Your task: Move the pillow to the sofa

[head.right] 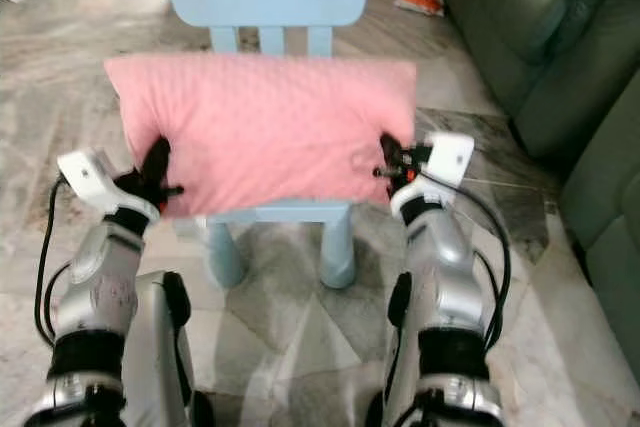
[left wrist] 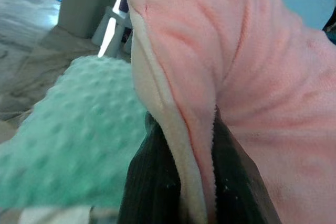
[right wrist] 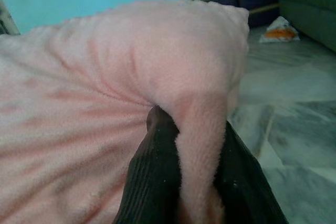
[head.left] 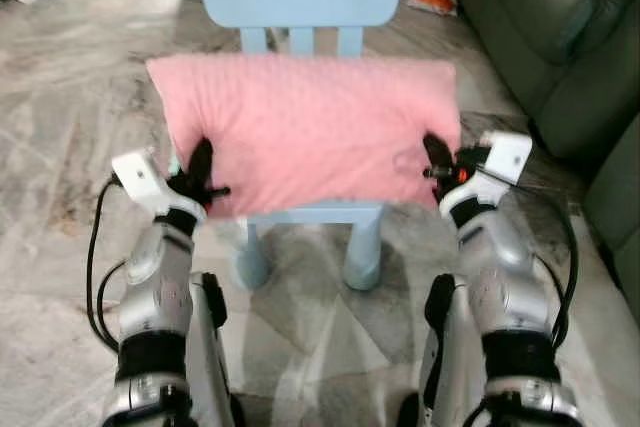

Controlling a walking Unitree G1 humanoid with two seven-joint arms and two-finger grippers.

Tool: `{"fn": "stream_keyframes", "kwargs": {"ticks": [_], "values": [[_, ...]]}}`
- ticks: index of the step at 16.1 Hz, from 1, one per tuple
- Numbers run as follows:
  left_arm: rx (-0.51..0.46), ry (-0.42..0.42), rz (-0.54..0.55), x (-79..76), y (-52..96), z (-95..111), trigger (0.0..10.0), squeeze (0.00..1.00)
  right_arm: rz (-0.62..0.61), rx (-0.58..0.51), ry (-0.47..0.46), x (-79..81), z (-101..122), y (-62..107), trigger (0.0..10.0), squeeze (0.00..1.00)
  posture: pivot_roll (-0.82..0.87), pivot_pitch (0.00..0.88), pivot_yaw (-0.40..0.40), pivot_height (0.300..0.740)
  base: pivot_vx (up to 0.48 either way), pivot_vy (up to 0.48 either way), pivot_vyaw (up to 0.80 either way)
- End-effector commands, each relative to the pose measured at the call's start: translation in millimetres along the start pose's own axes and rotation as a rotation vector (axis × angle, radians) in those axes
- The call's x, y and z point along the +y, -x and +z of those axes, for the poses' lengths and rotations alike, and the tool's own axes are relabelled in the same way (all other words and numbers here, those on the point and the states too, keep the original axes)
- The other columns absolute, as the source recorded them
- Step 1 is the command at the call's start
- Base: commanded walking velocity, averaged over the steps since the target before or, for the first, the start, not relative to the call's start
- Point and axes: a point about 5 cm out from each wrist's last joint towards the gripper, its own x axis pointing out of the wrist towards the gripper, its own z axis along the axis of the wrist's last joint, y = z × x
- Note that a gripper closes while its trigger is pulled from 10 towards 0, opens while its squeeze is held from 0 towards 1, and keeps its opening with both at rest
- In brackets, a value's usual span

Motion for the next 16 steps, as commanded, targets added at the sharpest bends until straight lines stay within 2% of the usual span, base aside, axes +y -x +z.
{"fn": "stream_keyframes", "kwargs": {"ticks": [1, 2, 3, 4, 5, 6, 9, 11, 16], "values": [[0.008, -0.113, 0.006, 1.1, 5.8, 4, 0.0, 0.00, -0.034, -0.033, 0.031, -0.5, 7, 5.0, 0.0, 0.00, -0.07, 0.000, 0.038, 0.342, 0.000, 0.000, 0.00], [0.044, -0.218, 0.026, 3.6, 12.6, -2, 0.4, 0.00, -0.064, -0.022, 0.033, 0.5, 2, 10.1, 0.0, 0.00, -0.07, 0.000, 0.042, 0.342, 0.000, 0.000, 0.00], [0.079, -0.287, 0.077, 7.7, 17.2, -8, 8.2, 0.00, -0.084, -0.006, 0.032, 1.4, -3, 13.7, 0.0, 0.00, -0.07, 0.000, 0.047, 0.342, 0.000, 0.000, 0.00], [0.111, -0.311, 0.130, 11.1, 20.5, -13, 10.0, 0.00, -0.109, 0.017, 0.034, 1.2, -7, 16.7, 0.0, 0.00, -0.08, 0.000, 0.051, 0.342, 0.000, 0.000, 0.00], [0.141, -0.370, 0.187, 11.5, 21.5, -18, 10.0, 0.00, -0.137, 0.041, 0.070, -1.7, -8, 17.2, 10.0, 0.00, -0.08, 0.000, 0.051, 0.342, 0.000, 0.000, 0.00], [0.142, -0.376, 0.189, 10.9, 21.5, -18, 10.0, 0.00, -0.140, 0.041, 0.075, -2.0, -8, 17.1, 10.0, 0.00, -0.08, 0.000, 0.051, 0.342, 0.000, 0.000, 0.00], [0.114, -0.445, 0.143, -3.0, 14.2, -15, 10.0, 0.00, -0.091, 0.052, 0.166, 4.5, -3, 14.8, 10.0, 0.00, -0.08, 0.000, 0.039, 0.342, 0.000, 0.000, 0.00], [0.109, -0.462, 0.119, -7.4, 14.3, -14, 10.0, 0.00, -0.087, 0.052, 0.174, 6.3, 0, 11.6, 10.0, 0.00, -0.08, 0.000, 0.028, 0.342, 0.000, 0.000, 0.00], [0.111, -0.441, 0.123, -11.2, 18.9, -18, 10.0, 0.00, -0.073, 0.037, 0.193, 10.0, 11, 5.5, 10.0, 0.00, -0.09, 0.000, 0.026, 0.342, 0.000, 0.000, 0.00]]}}
